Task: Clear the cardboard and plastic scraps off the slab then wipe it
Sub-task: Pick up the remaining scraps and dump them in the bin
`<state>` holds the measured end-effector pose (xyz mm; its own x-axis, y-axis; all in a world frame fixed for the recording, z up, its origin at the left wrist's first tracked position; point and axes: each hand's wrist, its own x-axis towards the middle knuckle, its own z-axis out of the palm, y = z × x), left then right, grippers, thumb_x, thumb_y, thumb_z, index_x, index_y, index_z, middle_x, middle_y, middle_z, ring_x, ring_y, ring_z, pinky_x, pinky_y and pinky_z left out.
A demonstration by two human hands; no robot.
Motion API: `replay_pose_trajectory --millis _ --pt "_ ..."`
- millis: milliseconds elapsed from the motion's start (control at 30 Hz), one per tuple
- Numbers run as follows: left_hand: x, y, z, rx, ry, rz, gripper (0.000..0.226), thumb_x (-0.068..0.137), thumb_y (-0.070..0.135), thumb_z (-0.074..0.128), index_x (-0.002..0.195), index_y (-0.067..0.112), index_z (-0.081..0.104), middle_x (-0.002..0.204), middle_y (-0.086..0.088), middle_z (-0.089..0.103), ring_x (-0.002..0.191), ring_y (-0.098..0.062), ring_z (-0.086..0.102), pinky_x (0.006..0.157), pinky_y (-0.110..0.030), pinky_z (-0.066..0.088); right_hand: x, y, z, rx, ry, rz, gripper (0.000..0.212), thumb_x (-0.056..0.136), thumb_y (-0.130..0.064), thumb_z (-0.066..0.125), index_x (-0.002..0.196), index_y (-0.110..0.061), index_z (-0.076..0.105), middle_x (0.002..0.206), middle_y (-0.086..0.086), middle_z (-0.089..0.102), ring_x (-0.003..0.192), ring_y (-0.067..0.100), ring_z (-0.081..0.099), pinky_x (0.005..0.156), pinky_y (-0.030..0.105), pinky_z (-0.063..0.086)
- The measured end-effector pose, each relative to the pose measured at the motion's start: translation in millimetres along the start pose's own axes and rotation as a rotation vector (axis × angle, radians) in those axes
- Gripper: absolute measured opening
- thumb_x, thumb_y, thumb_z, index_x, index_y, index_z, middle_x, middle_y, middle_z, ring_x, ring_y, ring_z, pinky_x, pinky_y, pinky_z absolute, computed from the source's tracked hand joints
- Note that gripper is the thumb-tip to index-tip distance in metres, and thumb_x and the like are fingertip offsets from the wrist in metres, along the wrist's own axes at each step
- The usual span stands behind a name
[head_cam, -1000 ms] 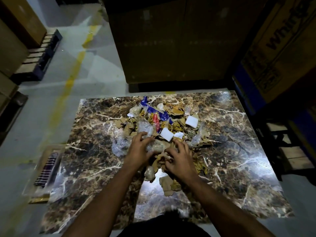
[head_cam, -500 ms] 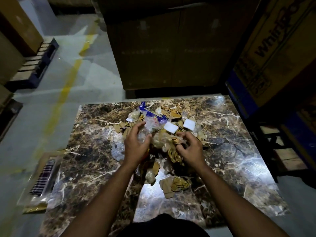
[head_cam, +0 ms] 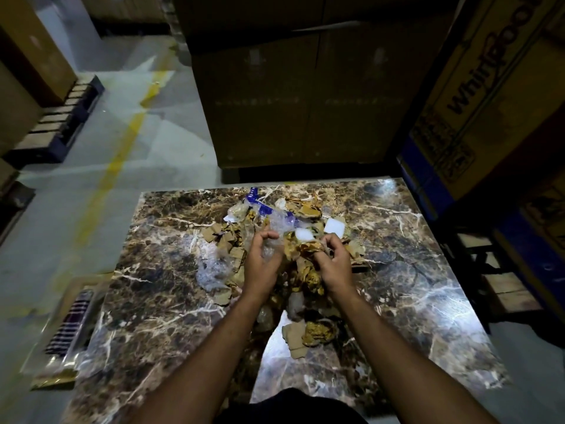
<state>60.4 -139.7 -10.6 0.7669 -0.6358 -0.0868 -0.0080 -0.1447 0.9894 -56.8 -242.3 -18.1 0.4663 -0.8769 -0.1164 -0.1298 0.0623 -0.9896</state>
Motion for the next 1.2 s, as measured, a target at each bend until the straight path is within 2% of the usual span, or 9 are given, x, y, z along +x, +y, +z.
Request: replay_pose_trajectory --millis 200,333,533,633,700,833,933,1033,1200 --pt "-8.2 7.0 3.0 -0.033 0.069 0.042 0.049 0.079 0.022 0.083 0.121 0.020 0.058 0.125 0.006 0.061 0.118 -0.010 0.055 0.088 -0.024 0.045 -0.5 -5.9 9.1 0.273 0.038 0.130 0.041 0.096 0.003 0.050 0.092 -0.032 0.073 0.133 0.010 0.061 0.115 0.032 0.061 0.085 0.042 0.056" --pt "-8.9 16.3 2.3 -0.102 0.059 0.049 0.051 0.077 0.022 0.083 0.123 0.025 0.062 0.128 0.007 0.062 0.120 -0.007 0.055 0.090 -0.022 0.042 -3.6 -14.6 18.0 0.323 0.013 0.147 0.025 0.095 -0.013 0.051 0.097 -0.024 0.073 0.131 0.015 0.064 0.119 0.035 0.061 0.090 0.046 0.056" --pt "-6.4 15.0 8.6 -0.229 0.084 0.003 0.038 0.073 0.043 0.072 0.109 0.033 0.067 0.125 -0.005 0.065 0.116 -0.027 0.062 0.090 -0.046 0.057 -11.1 -29.2 31.1 0.269 -0.016 0.051 0.034 0.097 -0.031 0.046 0.124 -0.018 0.062 0.126 -0.001 0.065 0.106 0.011 0.065 0.077 0.028 0.052" --pt "-10.8 20.1 15.6 -0.298 0.111 -0.020 0.057 0.081 0.062 0.064 0.127 0.028 0.059 0.130 -0.008 0.061 0.112 -0.018 0.066 0.075 -0.025 0.058 -16.5 -35.7 36.4 0.205 -0.088 0.085 0.063 0.085 -0.050 0.049 0.141 -0.020 0.053 0.122 -0.012 0.061 0.099 -0.002 0.064 0.078 0.025 0.056" --pt "-12.1 26.1 20.5 -0.334 0.111 -0.013 0.044 0.093 0.050 0.052 0.126 0.022 0.060 0.129 -0.005 0.062 0.112 -0.015 0.066 0.076 -0.027 0.059 -20.6 -38.6 37.3 0.200 -0.121 0.062 0.073 0.081 -0.059 0.062 0.145 -0.026 0.049 0.125 -0.014 0.059 0.097 -0.004 0.065 0.070 0.015 0.055" --pt "-12.3 35.1 26.7 -0.357 0.204 -0.089 0.033 0.106 0.033 0.045 0.111 0.012 0.070 0.107 -0.007 0.072 0.105 -0.028 0.067 0.076 -0.022 0.056 -18.6 -40.9 37.8 0.163 -0.139 0.039 0.067 0.075 -0.058 0.073 0.136 -0.042 0.053 0.145 -0.008 0.050 0.132 0.015 0.051 0.098 0.035 0.052" --pt "-10.4 32.3 28.2 -0.279 0.176 -0.046 0.027 0.101 0.042 0.049 0.101 0.024 0.070 0.106 -0.006 0.069 0.102 -0.027 0.066 0.081 -0.034 0.058 -13.3 -38.3 36.8 0.139 -0.180 0.064 0.061 0.068 -0.060 0.080 0.125 -0.044 0.063 0.143 -0.002 0.056 0.129 0.024 0.055 0.100 0.053 0.053" --pt "-8.2 26.7 26.7 -0.176 0.134 0.010 0.031 0.085 0.054 0.048 0.090 0.028 0.063 0.109 -0.009 0.063 0.104 -0.034 0.060 0.094 -0.060 0.050 -8.4 -37.4 32.8 0.082 -0.190 0.084 0.037 0.083 -0.030 0.080 0.115 -0.039 0.065 0.128 0.000 0.064 0.121 0.024 0.060 0.095 0.045 0.056" --pt "-13.2 36.7 28.6 -0.349 0.089 0.004 0.008 0.089 0.028 0.049 0.096 0.032 0.046 0.107 -0.015 0.049 0.095 -0.026 0.052 0.082 -0.045 0.047 -2.1 -38.9 28.8 0.059 -0.176 0.171 0.056 0.074 -0.034 0.087 0.121 -0.014 0.064 0.116 0.007 0.070 0.111 0.027 0.067 0.085 0.031 0.058"
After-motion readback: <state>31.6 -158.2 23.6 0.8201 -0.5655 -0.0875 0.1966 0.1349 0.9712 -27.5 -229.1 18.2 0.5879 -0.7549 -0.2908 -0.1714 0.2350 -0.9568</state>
